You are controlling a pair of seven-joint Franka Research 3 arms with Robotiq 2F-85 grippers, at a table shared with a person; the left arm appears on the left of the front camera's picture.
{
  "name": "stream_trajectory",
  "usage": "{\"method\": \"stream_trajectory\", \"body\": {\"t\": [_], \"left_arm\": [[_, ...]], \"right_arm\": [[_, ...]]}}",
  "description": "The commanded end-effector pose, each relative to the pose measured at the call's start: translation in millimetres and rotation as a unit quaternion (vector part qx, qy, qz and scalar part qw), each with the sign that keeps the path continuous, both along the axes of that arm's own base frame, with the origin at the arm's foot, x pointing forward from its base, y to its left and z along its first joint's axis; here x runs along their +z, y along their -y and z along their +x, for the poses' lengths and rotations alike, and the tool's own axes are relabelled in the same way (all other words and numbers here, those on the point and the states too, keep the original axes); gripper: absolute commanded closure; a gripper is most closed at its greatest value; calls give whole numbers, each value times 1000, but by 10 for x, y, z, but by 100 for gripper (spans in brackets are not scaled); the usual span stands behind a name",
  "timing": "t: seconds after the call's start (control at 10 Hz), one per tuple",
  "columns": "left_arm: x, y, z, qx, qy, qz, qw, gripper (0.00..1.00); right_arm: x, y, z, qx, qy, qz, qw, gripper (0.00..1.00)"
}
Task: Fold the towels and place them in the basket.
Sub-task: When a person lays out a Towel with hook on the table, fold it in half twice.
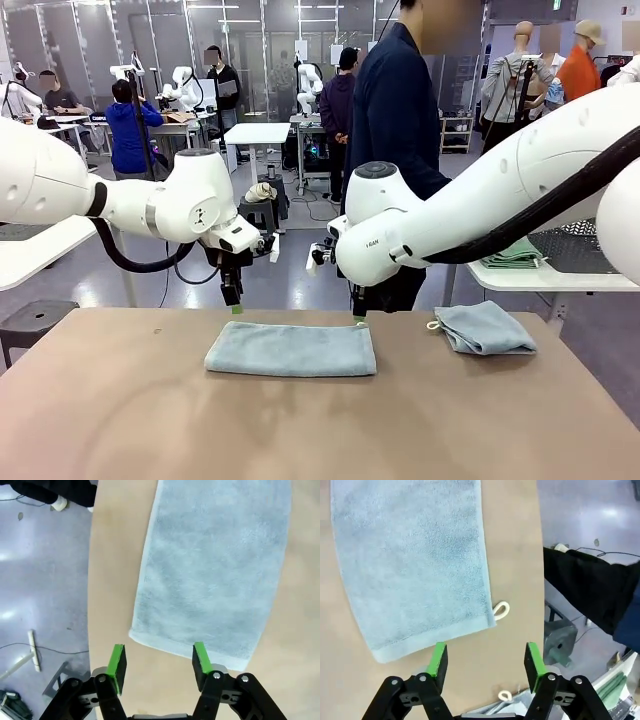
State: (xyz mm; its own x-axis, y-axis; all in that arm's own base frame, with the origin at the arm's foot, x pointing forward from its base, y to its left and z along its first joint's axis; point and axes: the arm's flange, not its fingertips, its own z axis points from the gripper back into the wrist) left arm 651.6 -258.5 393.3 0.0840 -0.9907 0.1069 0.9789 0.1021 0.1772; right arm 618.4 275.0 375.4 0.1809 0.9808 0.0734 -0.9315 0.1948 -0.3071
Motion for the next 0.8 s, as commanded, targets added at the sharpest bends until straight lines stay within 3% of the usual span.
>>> {"method": "stream_trajectory", "body": {"t": [0.0, 0.1, 0.2, 0.4, 0.6, 0.7], "left_arm": [[334, -88, -471, -6, -25, -33, 999, 32], [581, -138, -654, -37, -33, -47, 998, 32], [849, -275, -810, -67, -41, -54, 995, 32], [1142, -635, -954, -88, -37, -99, 990, 32], [1335, -1040, -1086, -88, -25, -182, 979, 32], [1387, -1258, -1158, -84, -21, -222, 971, 32]], "right_arm": [[292, 48, -330, -81, -21, 25, 996, 22], [518, 43, -487, -134, -6, 42, 990, 22], [762, 41, -629, -218, 22, 61, 974, 22], [1004, 4, -821, -323, 53, 109, 939, 22], [1008, -56, -1025, -409, 33, 118, 904, 22], [995, -105, -1136, -399, 22, 127, 908, 22]]}}
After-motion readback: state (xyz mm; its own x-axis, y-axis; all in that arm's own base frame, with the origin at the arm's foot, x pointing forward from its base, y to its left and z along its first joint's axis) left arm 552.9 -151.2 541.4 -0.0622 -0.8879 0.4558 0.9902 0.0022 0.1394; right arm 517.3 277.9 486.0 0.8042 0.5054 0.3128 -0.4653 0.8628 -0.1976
